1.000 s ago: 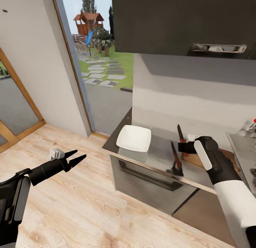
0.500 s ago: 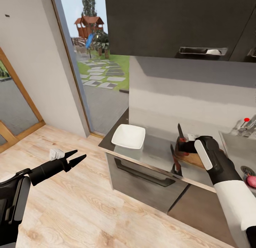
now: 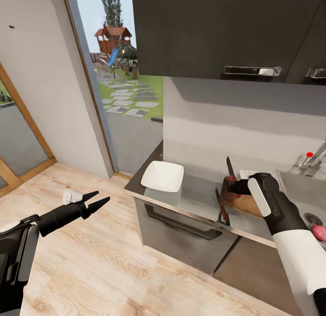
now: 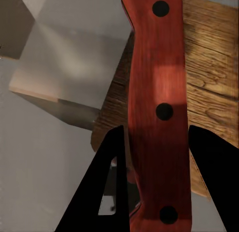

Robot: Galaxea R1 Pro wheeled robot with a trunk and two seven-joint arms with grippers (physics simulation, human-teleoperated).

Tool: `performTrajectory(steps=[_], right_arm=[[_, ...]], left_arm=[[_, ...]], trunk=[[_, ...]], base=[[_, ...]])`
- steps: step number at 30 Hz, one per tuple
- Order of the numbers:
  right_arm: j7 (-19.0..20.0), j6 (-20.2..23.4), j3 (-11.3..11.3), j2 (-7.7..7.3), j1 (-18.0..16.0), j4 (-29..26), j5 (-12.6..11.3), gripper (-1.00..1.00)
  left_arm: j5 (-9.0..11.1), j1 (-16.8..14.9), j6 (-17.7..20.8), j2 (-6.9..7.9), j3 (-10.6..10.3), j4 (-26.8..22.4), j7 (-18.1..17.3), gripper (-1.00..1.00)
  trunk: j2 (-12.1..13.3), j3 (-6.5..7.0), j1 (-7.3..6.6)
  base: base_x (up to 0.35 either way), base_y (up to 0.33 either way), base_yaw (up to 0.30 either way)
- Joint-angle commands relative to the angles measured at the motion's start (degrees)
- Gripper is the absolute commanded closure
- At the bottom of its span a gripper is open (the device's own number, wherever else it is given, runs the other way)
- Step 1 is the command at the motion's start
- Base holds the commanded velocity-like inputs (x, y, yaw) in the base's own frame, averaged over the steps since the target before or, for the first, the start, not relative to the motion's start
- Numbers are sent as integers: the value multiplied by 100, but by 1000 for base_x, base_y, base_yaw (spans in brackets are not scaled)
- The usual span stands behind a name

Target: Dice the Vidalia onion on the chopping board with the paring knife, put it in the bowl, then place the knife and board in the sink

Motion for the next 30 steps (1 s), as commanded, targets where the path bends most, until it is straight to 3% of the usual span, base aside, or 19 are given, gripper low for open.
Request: performTrajectory(steps=[1,7,11,20,30], right_arm=[[-60,15,15,-5,-6,-53,-59,100],[-60,15,-4,-7,-6,-156,-59,100],[-60,15,-264,-8,-6,-164,-59,100],[-60,15,-520,-8,-6,-164,-59,100],[-60,15,-590,-8,-6,-164,-67,100]], left_arm=[[24,-5,44,1,3,-1,-9,-100],[24,-5,44,1,3,-1,-9,-100],[24,-5,44,1,3,-1,-9,-100],[24,-7,44,1,3,-1,-9,-100],[24,-6,44,-2,3,-1,-9,-100]], trunk=[[-11,-2,4],[-11,54,4],[-11,91,4],[-11,174,4],[-11,254,4]], base=[[0,0,-21],[0,0,-6],[0,0,0],[0,0,0],[0,-7,-59]])
